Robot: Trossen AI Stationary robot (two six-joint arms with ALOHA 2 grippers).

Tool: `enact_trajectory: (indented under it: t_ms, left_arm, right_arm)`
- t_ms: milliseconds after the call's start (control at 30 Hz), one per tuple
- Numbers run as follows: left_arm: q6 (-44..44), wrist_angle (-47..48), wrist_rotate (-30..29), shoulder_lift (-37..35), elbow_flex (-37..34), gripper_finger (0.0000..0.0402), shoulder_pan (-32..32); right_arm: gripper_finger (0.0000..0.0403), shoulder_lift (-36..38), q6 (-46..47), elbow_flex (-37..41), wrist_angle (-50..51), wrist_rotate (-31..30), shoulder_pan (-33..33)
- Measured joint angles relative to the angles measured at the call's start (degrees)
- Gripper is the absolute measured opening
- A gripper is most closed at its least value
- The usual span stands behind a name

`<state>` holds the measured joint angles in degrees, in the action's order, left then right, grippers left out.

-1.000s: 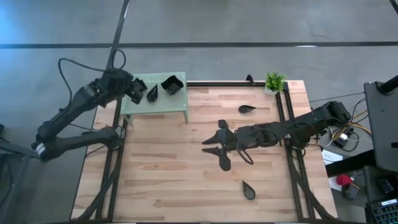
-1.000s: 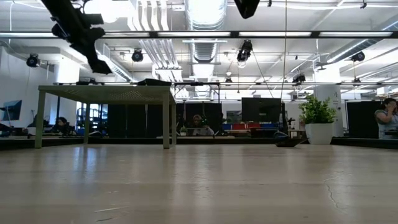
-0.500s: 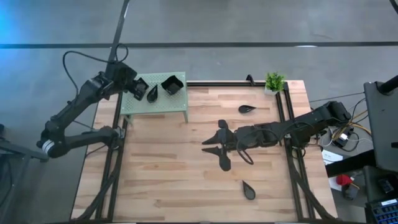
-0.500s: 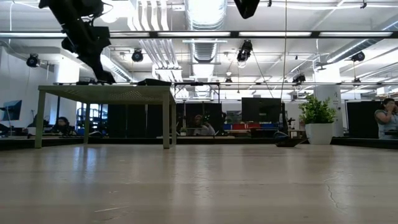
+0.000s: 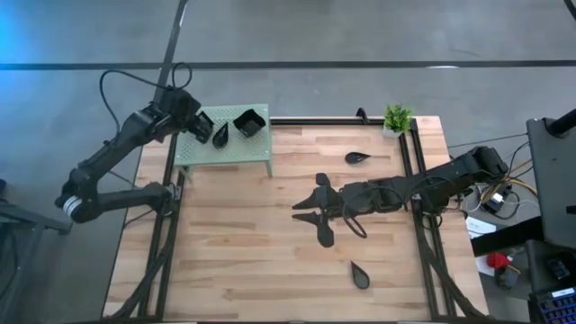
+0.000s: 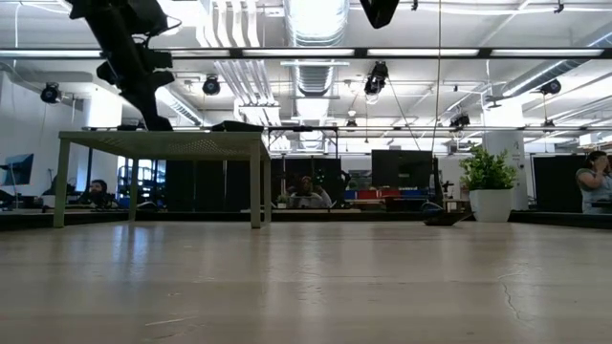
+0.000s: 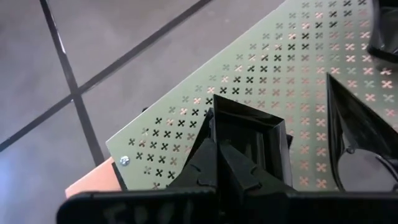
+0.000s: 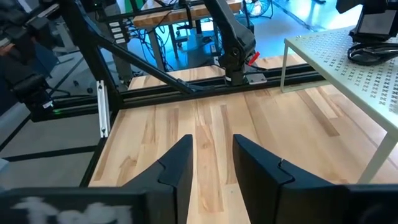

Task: Pick & Place Mini shaped plates
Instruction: Stack the black square plate on top of the black square plate on the shelf

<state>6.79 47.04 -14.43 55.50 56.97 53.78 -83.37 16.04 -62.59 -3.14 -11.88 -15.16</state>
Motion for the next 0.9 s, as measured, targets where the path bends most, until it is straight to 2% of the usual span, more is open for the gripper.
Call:
enact_trajectory:
  t_ms: [667,900]
  left_arm:
    - [-1.00,-0.54,-0.16,0.66,0.00,0.0005,-0.02]
    - [-1.30,-0.54,-0.20,0.66,0.00,0.0015,-0.04]
  right_arm:
    - [0.0089,0.00,-0.01,0.00,-0.03,0.00,0.02]
    - [0.0095,0.00,-0.01,0.00,-0.02,0.00,0.02]
